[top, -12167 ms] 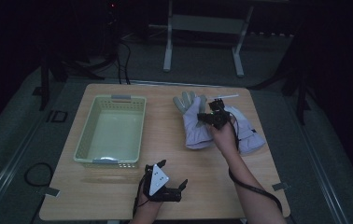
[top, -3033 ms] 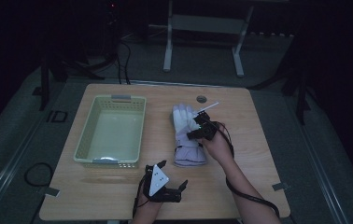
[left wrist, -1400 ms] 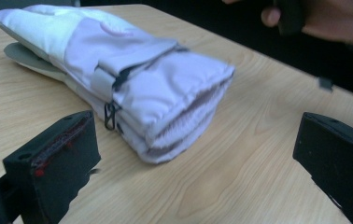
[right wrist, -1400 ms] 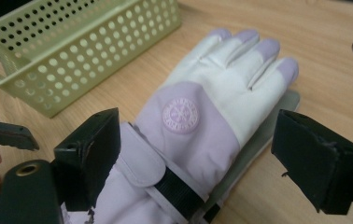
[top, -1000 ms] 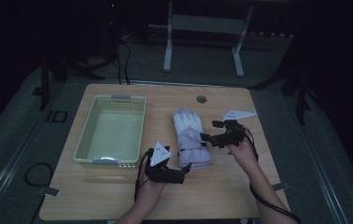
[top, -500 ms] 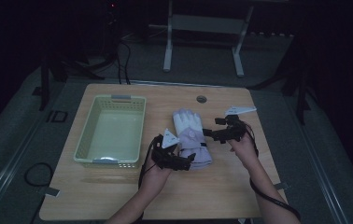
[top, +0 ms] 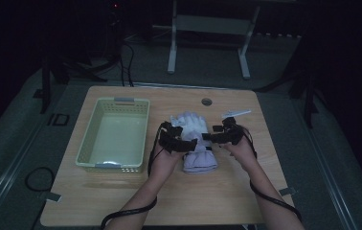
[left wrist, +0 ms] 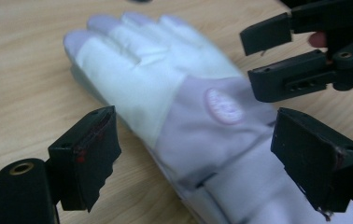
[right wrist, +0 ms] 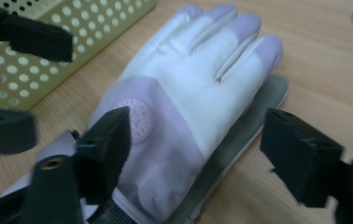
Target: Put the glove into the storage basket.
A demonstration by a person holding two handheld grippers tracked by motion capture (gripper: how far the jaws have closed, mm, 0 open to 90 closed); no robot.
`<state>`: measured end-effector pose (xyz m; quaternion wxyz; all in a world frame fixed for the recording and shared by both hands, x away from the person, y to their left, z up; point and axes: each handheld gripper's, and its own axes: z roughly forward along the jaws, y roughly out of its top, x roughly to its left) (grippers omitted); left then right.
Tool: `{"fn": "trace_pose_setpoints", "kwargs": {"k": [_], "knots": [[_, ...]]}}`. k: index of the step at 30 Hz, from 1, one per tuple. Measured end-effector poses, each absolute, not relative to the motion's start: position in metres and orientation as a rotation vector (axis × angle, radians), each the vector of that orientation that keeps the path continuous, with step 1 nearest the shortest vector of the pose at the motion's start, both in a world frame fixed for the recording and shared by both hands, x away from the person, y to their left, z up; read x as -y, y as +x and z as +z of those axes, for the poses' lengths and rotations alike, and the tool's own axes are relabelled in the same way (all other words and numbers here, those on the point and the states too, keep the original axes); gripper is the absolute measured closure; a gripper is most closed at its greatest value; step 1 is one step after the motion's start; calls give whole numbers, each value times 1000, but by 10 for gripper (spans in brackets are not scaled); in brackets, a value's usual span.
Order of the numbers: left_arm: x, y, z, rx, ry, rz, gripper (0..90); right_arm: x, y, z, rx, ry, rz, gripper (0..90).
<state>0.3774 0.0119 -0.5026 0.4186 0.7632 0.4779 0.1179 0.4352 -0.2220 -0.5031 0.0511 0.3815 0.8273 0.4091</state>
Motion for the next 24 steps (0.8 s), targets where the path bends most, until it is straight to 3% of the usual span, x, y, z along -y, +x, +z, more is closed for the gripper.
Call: {"fn": "trace_pose_setpoints", "kwargs": {"k": [9, 17, 24], "knots": [[-16, 392, -546, -1301, 1913, 136, 155, 223, 443, -530, -2616, 1259, 1235, 359], [-19, 402, -564, -1281, 1916, -2, 170, 225, 442, -551, -2652, 1314, 1194, 309], [-20, 410, -567, -1209, 1892, -162, 438, 225, 443, -552, -2723, 1340, 1206, 591]]}}
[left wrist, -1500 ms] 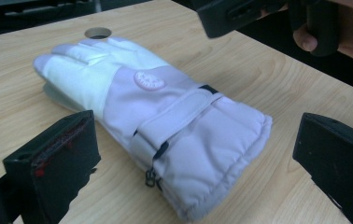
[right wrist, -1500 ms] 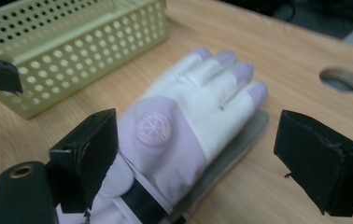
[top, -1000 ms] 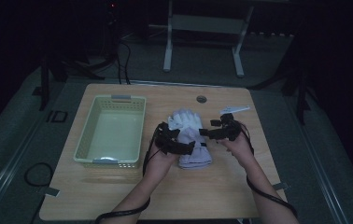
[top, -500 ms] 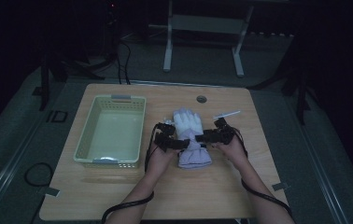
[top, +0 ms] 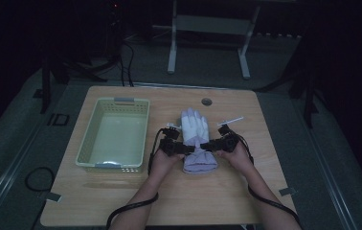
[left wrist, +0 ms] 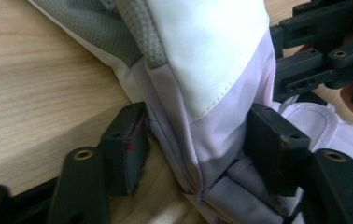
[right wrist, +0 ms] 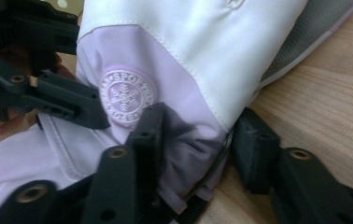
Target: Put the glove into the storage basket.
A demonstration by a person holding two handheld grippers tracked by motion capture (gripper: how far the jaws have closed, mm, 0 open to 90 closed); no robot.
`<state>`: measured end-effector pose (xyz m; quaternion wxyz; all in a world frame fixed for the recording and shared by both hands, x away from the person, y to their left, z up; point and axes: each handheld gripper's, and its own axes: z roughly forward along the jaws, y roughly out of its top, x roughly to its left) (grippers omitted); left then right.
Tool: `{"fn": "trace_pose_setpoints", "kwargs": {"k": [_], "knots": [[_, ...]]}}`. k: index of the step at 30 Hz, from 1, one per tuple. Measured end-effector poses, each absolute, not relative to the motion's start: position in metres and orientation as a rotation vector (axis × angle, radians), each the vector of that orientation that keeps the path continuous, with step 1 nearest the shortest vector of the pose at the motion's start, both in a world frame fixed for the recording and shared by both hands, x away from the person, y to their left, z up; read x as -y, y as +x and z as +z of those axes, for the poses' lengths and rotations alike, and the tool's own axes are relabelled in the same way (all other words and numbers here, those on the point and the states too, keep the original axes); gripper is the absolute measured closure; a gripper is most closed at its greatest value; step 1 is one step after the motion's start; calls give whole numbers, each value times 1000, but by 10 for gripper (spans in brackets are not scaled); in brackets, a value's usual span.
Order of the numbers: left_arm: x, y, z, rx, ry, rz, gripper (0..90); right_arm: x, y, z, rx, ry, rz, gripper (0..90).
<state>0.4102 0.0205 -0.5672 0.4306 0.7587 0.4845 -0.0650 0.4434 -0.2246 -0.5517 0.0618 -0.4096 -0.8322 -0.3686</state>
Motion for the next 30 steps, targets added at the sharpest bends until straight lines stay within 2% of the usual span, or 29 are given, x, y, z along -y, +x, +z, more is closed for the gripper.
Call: {"fn": "trace_pose_setpoints", "kwargs": {"k": [4, 8, 20, 30], "knots": [[-17, 408, -561, -1205, 1919, -146, 606, 220, 439, -547, 2577, -1234, -1106, 680], [-11, 405, -554, -1177, 1971, -79, 682, 217, 436, -542, 2626, -1230, -1086, 733], [-6, 399, -524, -1139, 2042, -10, 732, 212, 425, -518, 2702, -1255, -1083, 770], [-14, 394, -472, -1075, 2057, 64, 733, 208, 417, -471, 2716, -1235, -1206, 775]]}}
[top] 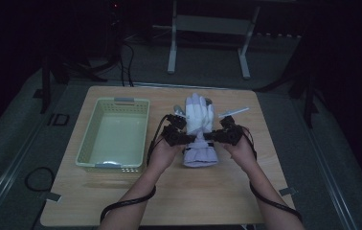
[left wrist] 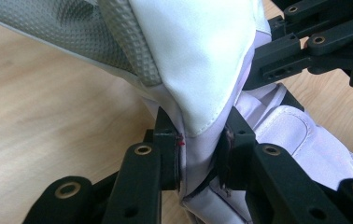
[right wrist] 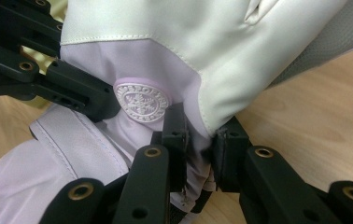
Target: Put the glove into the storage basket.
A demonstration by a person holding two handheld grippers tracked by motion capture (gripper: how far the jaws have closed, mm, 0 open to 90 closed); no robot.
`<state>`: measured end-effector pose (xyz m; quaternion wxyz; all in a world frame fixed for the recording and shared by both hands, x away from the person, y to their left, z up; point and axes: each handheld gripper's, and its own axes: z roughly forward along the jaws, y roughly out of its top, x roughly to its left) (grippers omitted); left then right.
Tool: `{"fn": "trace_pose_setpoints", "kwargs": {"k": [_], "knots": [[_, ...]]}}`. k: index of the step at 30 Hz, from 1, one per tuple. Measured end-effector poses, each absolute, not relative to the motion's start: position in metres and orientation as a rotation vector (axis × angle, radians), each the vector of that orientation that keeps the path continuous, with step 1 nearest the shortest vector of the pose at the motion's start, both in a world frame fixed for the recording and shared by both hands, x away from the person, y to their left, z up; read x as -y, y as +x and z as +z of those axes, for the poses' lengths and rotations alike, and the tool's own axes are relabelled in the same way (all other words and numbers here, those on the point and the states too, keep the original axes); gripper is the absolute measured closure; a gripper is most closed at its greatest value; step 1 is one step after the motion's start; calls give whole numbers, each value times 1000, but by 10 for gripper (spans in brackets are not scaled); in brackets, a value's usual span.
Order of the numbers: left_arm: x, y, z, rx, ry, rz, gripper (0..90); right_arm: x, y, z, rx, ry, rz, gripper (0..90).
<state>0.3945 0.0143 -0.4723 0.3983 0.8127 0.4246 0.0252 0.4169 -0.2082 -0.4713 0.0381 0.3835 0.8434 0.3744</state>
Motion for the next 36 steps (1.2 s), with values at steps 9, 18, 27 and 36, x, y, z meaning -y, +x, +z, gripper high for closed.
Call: {"fn": "trace_pose_setpoints", "kwargs": {"k": [9, 18, 27, 36], "knots": [[-32, 393, -446, -1060, 2061, 91, 733, 191, 413, -446, -2556, 1157, 1168, 774], [-55, 393, -423, -1062, 2076, 120, 734, 167, 414, -425, -2541, 1141, 1180, 774], [-82, 389, -411, -1070, 2084, 145, 734, 139, 416, -413, -2553, 1115, 1192, 774], [-119, 387, -403, -1089, 2092, 170, 733, 100, 416, -407, -2562, 1064, 1191, 774]]}}
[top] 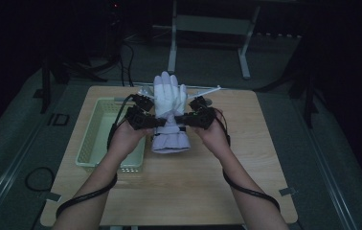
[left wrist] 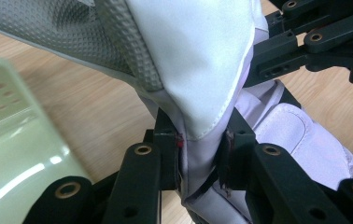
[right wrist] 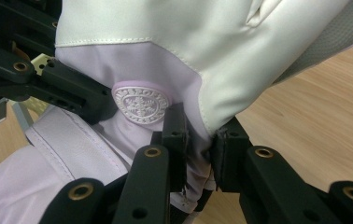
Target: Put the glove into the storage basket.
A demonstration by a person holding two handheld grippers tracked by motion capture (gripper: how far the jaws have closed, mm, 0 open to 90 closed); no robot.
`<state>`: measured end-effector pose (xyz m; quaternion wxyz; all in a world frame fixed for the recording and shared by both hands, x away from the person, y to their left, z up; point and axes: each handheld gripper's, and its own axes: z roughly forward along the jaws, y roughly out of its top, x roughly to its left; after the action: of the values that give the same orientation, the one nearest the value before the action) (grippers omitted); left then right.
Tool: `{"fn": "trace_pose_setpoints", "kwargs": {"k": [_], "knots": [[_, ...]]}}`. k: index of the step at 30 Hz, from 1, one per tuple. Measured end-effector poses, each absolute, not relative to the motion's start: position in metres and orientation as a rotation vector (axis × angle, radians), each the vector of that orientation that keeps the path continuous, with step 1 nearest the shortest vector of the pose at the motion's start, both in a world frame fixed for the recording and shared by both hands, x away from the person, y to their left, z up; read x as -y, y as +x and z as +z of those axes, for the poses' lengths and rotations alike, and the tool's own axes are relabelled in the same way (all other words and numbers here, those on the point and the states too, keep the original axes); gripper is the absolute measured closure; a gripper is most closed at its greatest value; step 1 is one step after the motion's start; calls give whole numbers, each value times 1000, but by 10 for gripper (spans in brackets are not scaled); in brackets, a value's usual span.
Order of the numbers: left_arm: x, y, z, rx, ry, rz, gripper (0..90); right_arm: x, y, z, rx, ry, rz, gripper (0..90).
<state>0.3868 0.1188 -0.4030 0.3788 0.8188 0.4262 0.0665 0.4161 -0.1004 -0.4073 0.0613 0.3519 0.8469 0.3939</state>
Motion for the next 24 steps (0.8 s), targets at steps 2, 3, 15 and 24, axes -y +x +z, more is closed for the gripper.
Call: {"fn": "trace_pose_setpoints", "kwargs": {"k": [2, 3, 15, 24], "knots": [[-123, 387, -403, -1091, 2093, 173, 733, 96, 416, -407, -2564, 1063, 1193, 775], [-132, 385, -402, -1095, 2094, 177, 732, 86, 417, -407, -2573, 1065, 1197, 775], [-192, 376, -401, -1149, 2100, 206, 732, 24, 416, -411, -2610, 1038, 1232, 776], [-243, 375, -407, -1206, 2103, 215, 729, -28, 416, -421, -2625, 1025, 1257, 777]]}}
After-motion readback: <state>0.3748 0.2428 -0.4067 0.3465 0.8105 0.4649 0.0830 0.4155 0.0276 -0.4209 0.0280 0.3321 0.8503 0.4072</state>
